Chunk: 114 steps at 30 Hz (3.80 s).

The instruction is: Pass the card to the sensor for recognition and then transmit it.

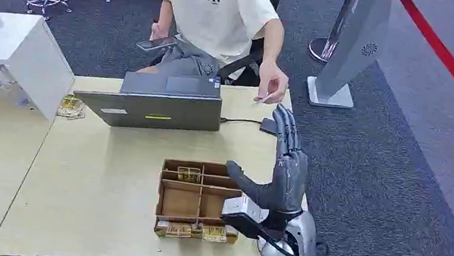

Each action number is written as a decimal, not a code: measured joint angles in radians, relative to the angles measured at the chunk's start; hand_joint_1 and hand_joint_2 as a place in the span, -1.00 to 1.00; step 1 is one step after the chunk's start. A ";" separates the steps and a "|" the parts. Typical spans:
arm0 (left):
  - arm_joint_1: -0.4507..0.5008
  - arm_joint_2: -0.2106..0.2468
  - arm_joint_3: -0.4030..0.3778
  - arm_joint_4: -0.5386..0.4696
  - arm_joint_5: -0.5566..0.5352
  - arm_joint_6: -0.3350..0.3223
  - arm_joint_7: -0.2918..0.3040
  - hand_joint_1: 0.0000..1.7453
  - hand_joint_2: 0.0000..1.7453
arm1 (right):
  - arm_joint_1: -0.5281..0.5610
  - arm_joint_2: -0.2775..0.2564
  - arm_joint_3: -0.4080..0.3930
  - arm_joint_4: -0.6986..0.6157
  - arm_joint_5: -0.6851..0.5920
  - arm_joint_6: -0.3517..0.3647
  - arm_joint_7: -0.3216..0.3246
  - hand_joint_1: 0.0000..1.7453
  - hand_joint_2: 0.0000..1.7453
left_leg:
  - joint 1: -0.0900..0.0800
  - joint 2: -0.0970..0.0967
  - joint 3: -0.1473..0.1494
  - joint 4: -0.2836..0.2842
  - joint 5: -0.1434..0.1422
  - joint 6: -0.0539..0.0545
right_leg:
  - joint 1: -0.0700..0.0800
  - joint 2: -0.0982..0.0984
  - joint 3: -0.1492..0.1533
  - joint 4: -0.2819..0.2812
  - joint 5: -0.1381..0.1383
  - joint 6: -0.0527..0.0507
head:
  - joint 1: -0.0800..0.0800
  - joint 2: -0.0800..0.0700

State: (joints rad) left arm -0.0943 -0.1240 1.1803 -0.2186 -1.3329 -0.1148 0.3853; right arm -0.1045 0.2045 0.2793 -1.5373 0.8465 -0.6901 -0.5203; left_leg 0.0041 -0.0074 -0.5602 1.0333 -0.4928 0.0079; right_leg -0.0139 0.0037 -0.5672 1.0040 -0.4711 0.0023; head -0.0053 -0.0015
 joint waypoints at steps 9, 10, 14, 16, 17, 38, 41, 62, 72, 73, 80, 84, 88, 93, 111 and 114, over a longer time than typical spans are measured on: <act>0.000 0.009 -0.002 0.000 -0.032 -0.030 0.010 -1.00 -1.00 | -0.122 -0.011 -0.034 0.136 0.393 -0.001 0.034 -1.00 1.00 | 0.000 0.001 0.000 0.000 0.001 0.000 | 0.000 0.000 0.000 0.000 0.001 -0.001 | 0.000 0.000; 0.000 0.010 -0.003 0.000 -0.035 -0.032 0.012 -1.00 -1.00 | -0.145 -0.011 -0.046 0.158 0.427 -0.001 0.040 -1.00 1.00 | 0.000 0.001 0.000 0.000 0.001 0.001 | 0.000 0.000 0.000 0.000 0.002 -0.001 | 0.000 0.000; 0.000 0.014 -0.006 0.000 -0.043 -0.044 0.017 -1.00 -1.00 | -0.246 -0.025 -0.072 0.261 0.538 -0.001 0.114 -1.00 1.00 | 0.000 0.001 0.000 0.000 0.002 0.000 | 0.000 0.001 0.000 0.000 0.003 -0.001 | 0.000 0.000; 0.000 0.015 -0.008 0.000 -0.050 -0.048 0.019 -1.00 -1.00 | -0.286 -0.035 -0.071 0.301 0.584 -0.001 0.158 -1.00 1.00 | 0.000 0.001 0.000 0.000 0.002 0.000 | 0.000 0.001 0.000 0.000 0.003 -0.001 | 0.000 0.000; 0.000 0.016 -0.010 0.000 -0.052 -0.050 0.022 -1.00 -1.00 | -0.307 -0.042 -0.069 0.324 0.605 -0.001 0.180 -1.00 1.00 | 0.000 0.001 0.000 0.000 0.002 0.000 | 0.000 0.001 0.000 0.000 0.003 -0.001 | 0.000 0.000; 0.001 0.019 -0.010 0.000 -0.053 -0.050 0.024 -1.00 -1.00 | -0.425 -0.111 0.010 0.476 0.646 -0.002 0.279 1.00 1.00 | 0.000 0.001 0.000 0.000 0.002 0.000 | 0.000 0.001 -0.001 0.000 0.003 -0.001 | 0.000 0.000; 0.001 0.019 -0.010 0.000 -0.052 -0.048 0.021 -1.00 -1.00 | -0.425 -0.114 0.011 0.477 0.644 -0.002 0.283 1.00 1.00 | 0.000 0.001 0.000 0.000 0.002 0.000 | 0.000 0.001 -0.001 0.000 0.003 -0.001 | 0.000 0.000; 0.001 0.017 -0.010 0.000 -0.011 -0.018 -0.018 -1.00 -1.00 | -0.311 -0.083 0.022 0.420 -0.172 0.161 0.084 1.00 1.00 | 0.000 0.000 -0.001 0.000 0.002 0.000 | 0.000 0.000 -0.001 0.000 0.003 -0.001 | 0.000 0.000; 0.003 0.009 -0.007 0.000 0.021 0.000 -0.021 -1.00 -1.00 | -0.172 -0.095 0.021 0.230 -0.602 0.450 0.098 1.00 1.00 | 0.000 0.001 -0.001 0.000 0.002 0.000 | 0.000 0.001 -0.002 -0.001 0.003 -0.001 | 0.000 0.000; 0.002 0.008 -0.005 0.000 0.024 0.001 -0.021 -1.00 -1.00 | -0.152 -0.102 0.012 0.211 -0.627 0.471 0.098 1.00 1.00 | 0.000 0.000 -0.001 0.000 0.002 0.000 | 0.000 0.000 -0.001 -0.001 0.003 -0.001 | 0.000 0.000; 0.008 0.003 0.011 0.000 0.048 0.011 -0.029 -1.00 -1.00 | -0.034 -0.169 -0.071 0.110 -0.729 0.552 0.100 1.00 1.00 | -0.001 -0.002 -0.002 0.000 0.002 0.001 | -0.001 -0.001 -0.002 -0.001 0.003 0.000 | 0.000 0.000; 0.010 0.003 0.019 0.000 0.056 0.011 -0.031 -1.00 -1.00 | 0.010 -0.216 -0.137 0.080 -0.765 0.604 0.100 1.00 1.00 | -0.001 -0.002 -0.002 0.000 0.002 0.001 | -0.001 -0.001 -0.002 -0.001 0.003 0.000 | 0.000 0.000; 0.010 0.003 0.023 0.000 0.057 0.011 -0.032 -1.00 -1.00 | 0.035 -0.257 -0.221 0.077 -0.825 0.697 0.101 1.00 1.00 | -0.001 -0.002 -0.002 0.000 0.002 0.001 | -0.001 -0.001 -0.002 -0.001 0.003 0.000 | 0.000 0.000; 0.010 0.003 0.023 0.000 0.058 0.011 -0.032 -1.00 -1.00 | 0.050 -0.291 -0.307 0.105 -0.863 0.807 0.100 1.00 1.00 | -0.001 -0.002 -0.002 0.000 0.002 0.001 | -0.001 -0.001 -0.002 -0.001 0.003 0.000 | 0.000 0.000; 0.009 0.003 0.024 0.000 0.071 0.010 -0.030 -1.00 -1.00 | 0.009 -0.417 -0.248 0.302 -0.507 0.868 0.081 1.00 1.00 | -0.001 -0.002 -0.002 0.000 0.002 0.001 | -0.001 -0.001 -0.002 -0.001 0.004 0.000 | 0.000 0.000; 0.009 0.003 0.028 0.000 0.074 0.010 -0.029 -1.00 -1.00 | -0.012 -0.433 -0.213 0.323 -0.474 0.863 0.081 1.00 1.00 | -0.001 -0.002 -0.002 0.000 0.002 0.001 | -0.001 -0.001 -0.001 -0.001 0.004 0.000 | 0.000 0.000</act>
State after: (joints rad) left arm -0.0850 -0.1205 1.2085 -0.2186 -1.2593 -0.1045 0.3559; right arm -0.1162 -0.2289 0.0667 -1.2147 0.3723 0.1732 -0.4395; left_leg 0.0032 -0.0090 -0.5623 1.0337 -0.4909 0.0086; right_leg -0.0145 0.0027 -0.5687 1.0032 -0.4674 0.0019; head -0.0057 -0.0015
